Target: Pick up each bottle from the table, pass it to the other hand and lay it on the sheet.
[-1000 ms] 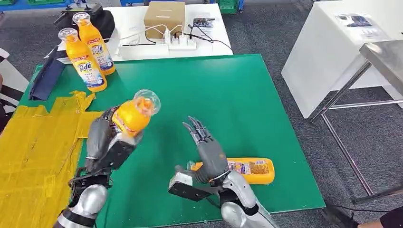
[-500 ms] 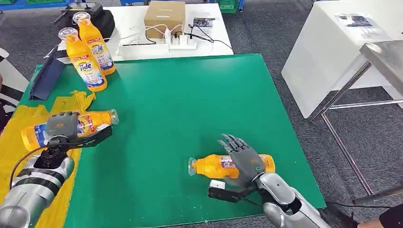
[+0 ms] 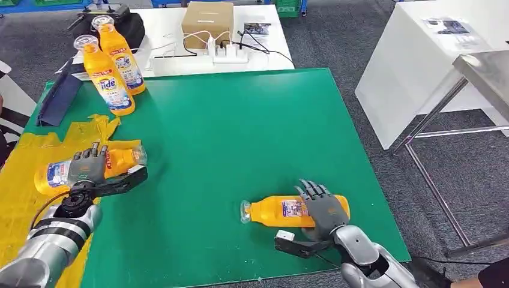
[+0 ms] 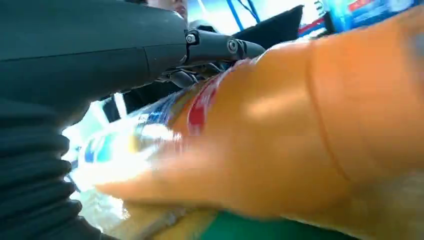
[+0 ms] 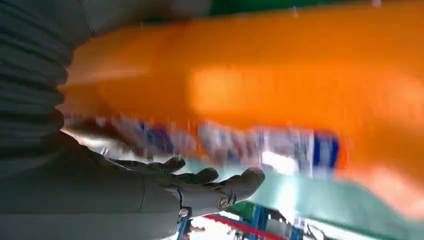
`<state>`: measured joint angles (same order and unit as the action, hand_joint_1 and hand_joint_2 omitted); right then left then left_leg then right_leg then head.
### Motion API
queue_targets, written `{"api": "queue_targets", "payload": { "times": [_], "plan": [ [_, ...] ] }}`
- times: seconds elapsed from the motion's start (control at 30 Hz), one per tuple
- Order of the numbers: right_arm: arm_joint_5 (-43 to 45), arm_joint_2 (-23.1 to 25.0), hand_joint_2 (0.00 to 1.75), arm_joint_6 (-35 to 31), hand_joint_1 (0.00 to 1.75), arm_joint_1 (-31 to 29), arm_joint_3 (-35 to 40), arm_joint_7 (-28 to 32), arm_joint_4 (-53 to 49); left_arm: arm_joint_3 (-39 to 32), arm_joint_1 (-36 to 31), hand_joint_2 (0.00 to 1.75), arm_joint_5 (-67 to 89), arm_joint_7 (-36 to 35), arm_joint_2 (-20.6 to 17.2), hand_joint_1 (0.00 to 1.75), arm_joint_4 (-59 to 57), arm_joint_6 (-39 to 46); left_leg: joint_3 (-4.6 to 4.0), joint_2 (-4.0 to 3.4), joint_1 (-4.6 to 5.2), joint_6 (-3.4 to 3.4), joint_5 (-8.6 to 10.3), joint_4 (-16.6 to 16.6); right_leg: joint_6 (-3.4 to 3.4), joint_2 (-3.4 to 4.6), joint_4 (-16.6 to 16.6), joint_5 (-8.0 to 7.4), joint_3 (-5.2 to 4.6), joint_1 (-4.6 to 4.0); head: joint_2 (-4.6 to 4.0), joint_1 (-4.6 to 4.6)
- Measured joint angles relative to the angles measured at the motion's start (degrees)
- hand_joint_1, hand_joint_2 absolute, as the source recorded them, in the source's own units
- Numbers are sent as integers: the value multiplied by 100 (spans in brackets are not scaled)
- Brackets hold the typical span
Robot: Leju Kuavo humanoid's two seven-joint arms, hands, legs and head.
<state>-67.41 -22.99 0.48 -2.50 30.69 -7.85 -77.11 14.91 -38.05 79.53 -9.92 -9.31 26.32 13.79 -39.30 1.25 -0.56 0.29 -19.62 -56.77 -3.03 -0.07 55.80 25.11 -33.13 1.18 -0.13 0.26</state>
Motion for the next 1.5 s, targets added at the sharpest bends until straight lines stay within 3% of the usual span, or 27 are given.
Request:
{"api": "queue_targets", "payload": {
  "times": [0.1,0.27,0.3,0.37,0.6,0.73,0.87,1.0,1.23,1.5],
  "plan": [
    [28,37,175,13,175,-11,-61,-33,126,-144,37,0,-403,527,149,0,21,355,1,-1,1,0,0,-1,-1,0,-1,0,1,1,0,0],
    [449,103,175,7,175,14,-234,175,201,-398,490,0,-1979,2257,409,0,858,624,1,-2,4,1,-1,-1,-1,1,-1,0,3,2,0,0],
    [586,120,175,-26,175,3,-276,302,236,-400,642,175,-2373,2573,439,0,1142,515,1,-5,5,1,-2,-1,-1,3,-1,0,2,2,0,0],
    [800,210,175,-195,175,-38,-398,499,345,-395,1011,175,-3157,3047,490,0,1787,325,1,-8,4,1,-3,-1,-1,4,-1,0,0,1,0,0],
    [942,811,175,-986,175,-65,-678,894,544,-365,2148,175,-4505,3527,597,0,3916,-136,2,-13,-2,-3,-5,1,1,6,0,1,-5,-5,0,0],
    [946,1139,175,-1271,175,-47,-754,975,522,-339,2512,175,-4601,3586,623,0,4604,-265,1,0,-6,-4,-4,1,3,0,0,5,-3,-7,0,0],
    [1157,1592,175,-2425,175,40,-1001,1366,117,-315,2866,175,-5216,3586,669,0,5113,-882,-1,-8,-5,-5,-6,1,3,4,0,5,-8,-5,0,0],
    [1670,2013,175,-2912,175,51,-1075,1935,-276,-308,2978,175,-6293,3265,855,0,5261,-1697,-1,-3,-5,-5,-6,2,0,2,-1,11,-42,-5,0,0],
    [2308,2630,175,-2658,175,-145,-504,2697,-85,-115,2834,175,-7631,3204,1016,0,5204,-2755,1,-14,-8,-7,-4,3,5,4,2,0,-12,-10,0,0],
    [2754,3141,175,-2315,175,-561,319,3034,914,221,2707,175,-8299,3232,1080,0,5311,-2993,-2,-6,-8,-7,-3,3,6,3,1,4,-11,-9,0,0]
  ]
}}
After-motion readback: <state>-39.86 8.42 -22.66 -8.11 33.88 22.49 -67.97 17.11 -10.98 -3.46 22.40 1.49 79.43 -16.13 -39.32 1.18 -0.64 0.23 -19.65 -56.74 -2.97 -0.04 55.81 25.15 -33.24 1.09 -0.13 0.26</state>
